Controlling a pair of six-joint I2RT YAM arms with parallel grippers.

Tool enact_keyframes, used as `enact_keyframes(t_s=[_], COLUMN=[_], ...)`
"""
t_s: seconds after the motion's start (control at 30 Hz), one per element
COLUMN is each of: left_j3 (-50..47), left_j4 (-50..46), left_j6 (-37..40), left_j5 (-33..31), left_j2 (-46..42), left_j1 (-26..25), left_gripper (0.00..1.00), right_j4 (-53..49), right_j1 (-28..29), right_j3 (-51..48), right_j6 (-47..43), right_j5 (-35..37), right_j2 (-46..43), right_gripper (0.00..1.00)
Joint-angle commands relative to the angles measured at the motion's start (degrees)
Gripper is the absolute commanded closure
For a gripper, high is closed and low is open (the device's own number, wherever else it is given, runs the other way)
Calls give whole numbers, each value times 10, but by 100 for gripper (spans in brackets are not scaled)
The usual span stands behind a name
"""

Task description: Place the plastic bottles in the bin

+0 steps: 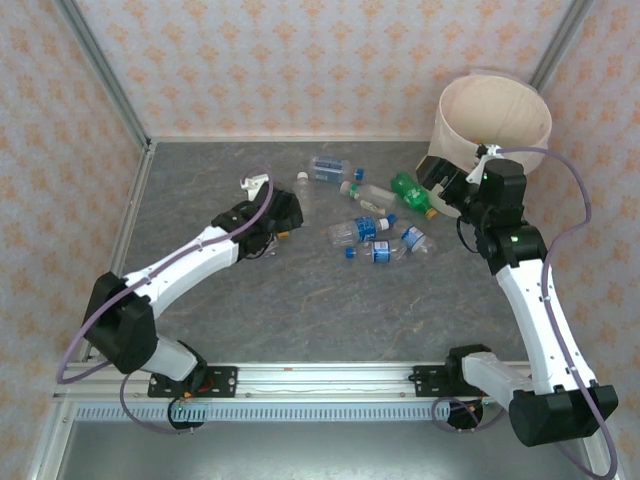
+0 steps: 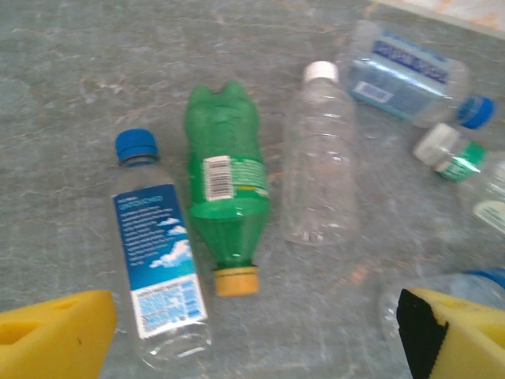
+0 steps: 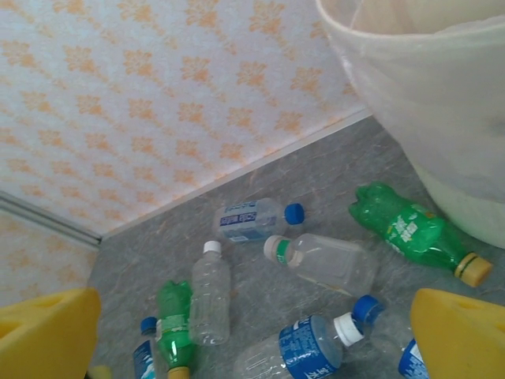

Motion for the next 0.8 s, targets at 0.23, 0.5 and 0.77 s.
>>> enact_keyframes(t_s=[0.23,0.5,0.77], left_j3=[66,94,80], left_j4=[-93,-110,-99], left_j6=[-18,-6,-14], left_j5=[19,34,46], left_j2=[104,178,192], left_j1=[56,67,80], left_gripper=[9,12,18], right_j4=[28,25,14], right_j1=[4,5,12], right_j3=[12,1,2], right_j6=[-40,-56,-63], right_j5=[-36,-22,-14], right_j2=[-24,-50,-52], right_gripper=[0,0,0])
